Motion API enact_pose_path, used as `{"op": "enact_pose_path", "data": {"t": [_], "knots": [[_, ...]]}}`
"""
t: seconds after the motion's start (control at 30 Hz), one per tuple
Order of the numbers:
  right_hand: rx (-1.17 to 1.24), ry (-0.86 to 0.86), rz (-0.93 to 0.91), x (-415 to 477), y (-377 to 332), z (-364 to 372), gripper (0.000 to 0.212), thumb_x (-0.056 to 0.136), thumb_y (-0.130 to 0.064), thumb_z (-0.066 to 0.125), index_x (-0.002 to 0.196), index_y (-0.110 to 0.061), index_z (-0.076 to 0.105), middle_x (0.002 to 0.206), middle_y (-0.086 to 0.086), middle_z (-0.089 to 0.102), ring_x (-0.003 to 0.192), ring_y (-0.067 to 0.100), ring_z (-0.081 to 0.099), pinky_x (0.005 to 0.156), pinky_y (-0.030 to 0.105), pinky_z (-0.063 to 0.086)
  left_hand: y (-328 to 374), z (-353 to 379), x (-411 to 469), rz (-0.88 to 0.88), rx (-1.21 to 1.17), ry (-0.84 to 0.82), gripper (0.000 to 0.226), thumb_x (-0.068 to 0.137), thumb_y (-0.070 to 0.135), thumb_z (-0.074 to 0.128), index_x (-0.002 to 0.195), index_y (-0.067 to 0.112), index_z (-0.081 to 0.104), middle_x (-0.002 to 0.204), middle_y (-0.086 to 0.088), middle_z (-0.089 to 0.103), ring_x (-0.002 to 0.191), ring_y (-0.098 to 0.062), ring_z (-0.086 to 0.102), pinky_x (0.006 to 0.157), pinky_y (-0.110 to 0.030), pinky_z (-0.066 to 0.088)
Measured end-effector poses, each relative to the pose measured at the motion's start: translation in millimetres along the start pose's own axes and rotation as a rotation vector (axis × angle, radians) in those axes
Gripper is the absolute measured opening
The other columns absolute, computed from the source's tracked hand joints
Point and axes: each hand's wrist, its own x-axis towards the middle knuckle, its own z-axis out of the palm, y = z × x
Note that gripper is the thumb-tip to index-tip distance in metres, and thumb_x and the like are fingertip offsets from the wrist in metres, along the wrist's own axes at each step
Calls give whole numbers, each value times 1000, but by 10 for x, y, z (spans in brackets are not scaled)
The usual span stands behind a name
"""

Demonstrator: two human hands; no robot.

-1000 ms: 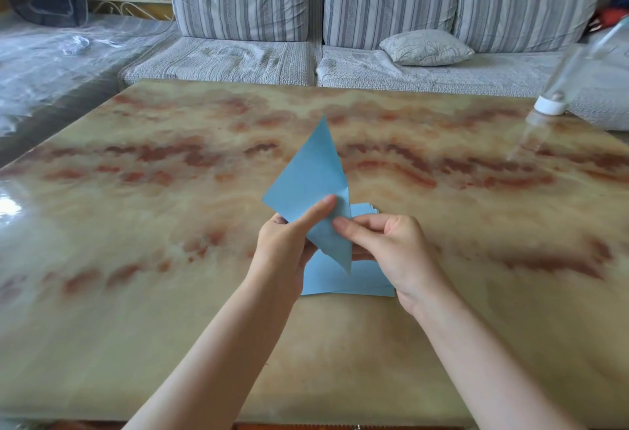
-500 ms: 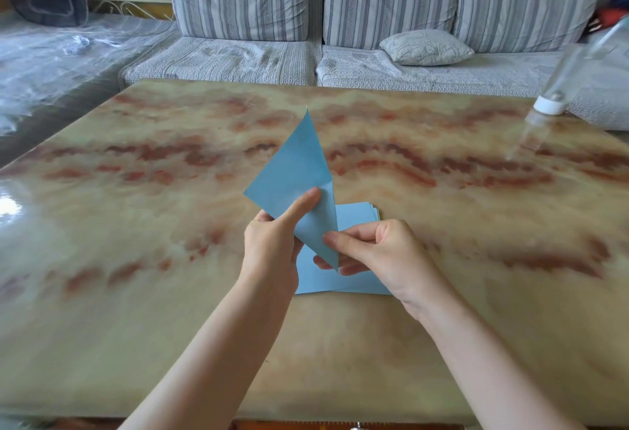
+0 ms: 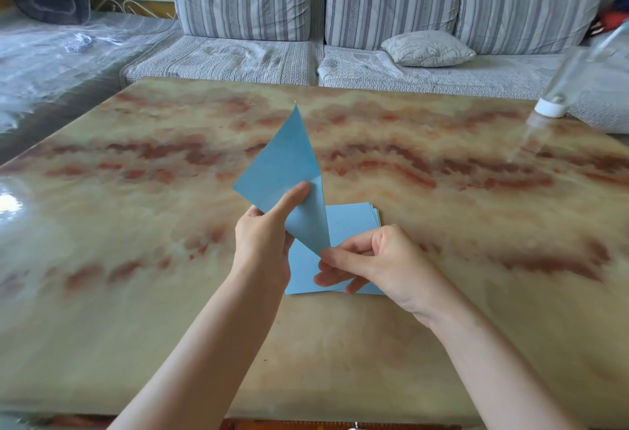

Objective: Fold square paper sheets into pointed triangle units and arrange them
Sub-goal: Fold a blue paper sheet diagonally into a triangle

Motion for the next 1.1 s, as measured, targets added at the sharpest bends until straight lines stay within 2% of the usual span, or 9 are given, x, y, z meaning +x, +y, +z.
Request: {"op": "enact_pose_path", "data": {"t": [0.23,0.3,0.4,0.43,0.53,0.6,0.8,0.93,1.1], "knots": [[-91,-73,64,-46,-39,-123,23,88,-23,66,82,-2,72,80,5,76,80,14,73,63,22,47,16,-26,44,-15,-1,-2,27,77,9,76,102,8,66,84,0,72,72,-11,68,73,-21,53],[-71,1,44,-39,-56,-169,26,88,-27,66,84,-3,73,82,4,76,80,16,73,63,24,49,30,-34,83,-44,48,-72,33,77,9,75,108,4,66,88,-3,72,74,-14,68,75,-23,55],[45,155,-7,29,-104,-215,38,79,-43,65,90,-7,74,87,3,76,81,18,73,66,27,54,-28,-18,48,-125,164,-179,40,75,11,76,112,0,66,99,-10,73,86,-22,69,90,-34,54],[101,185,-12,55,-118,-227,41,75,-45,66,91,-8,74,88,3,76,81,19,73,67,28,55,-51,-5,19,-149,207,-218,39,76,11,75,113,-1,66,101,-12,73,88,-24,69,90,-35,54],[165,225,2,119,-107,-249,36,72,-38,72,90,-6,74,86,6,76,80,20,73,68,28,56,-70,13,-42,-176,303,-317,34,80,10,71,111,-1,66,94,-10,73,75,-19,69,68,-25,57],[179,250,17,148,-72,-260,23,77,-27,74,86,-5,73,85,7,76,79,18,73,67,27,56,-50,5,-49,-169,338,-358,31,81,8,70,110,0,66,91,-8,73,72,-16,69,62,-21,54],[239,317,-21,191,11,-238,10,78,-15,75,77,-6,71,78,4,74,74,11,71,65,21,55,-66,4,-37,-192,370,-413,31,82,10,69,113,2,66,103,-10,73,85,-18,69,75,-24,55],[224,409,-56,226,69,-205,9,76,-15,78,70,-10,73,76,0,71,75,8,65,74,23,55,-131,19,-87,-191,316,-407,38,74,9,76,110,4,67,97,-6,73,77,-14,69,71,-24,56],[422,392,-18,224,62,-223,15,65,-16,80,73,-6,72,74,3,71,72,13,68,69,23,56,-122,28,-104,-137,358,-428,26,75,5,75,100,8,70,92,-5,74,73,-13,69,72,-22,57]]}}
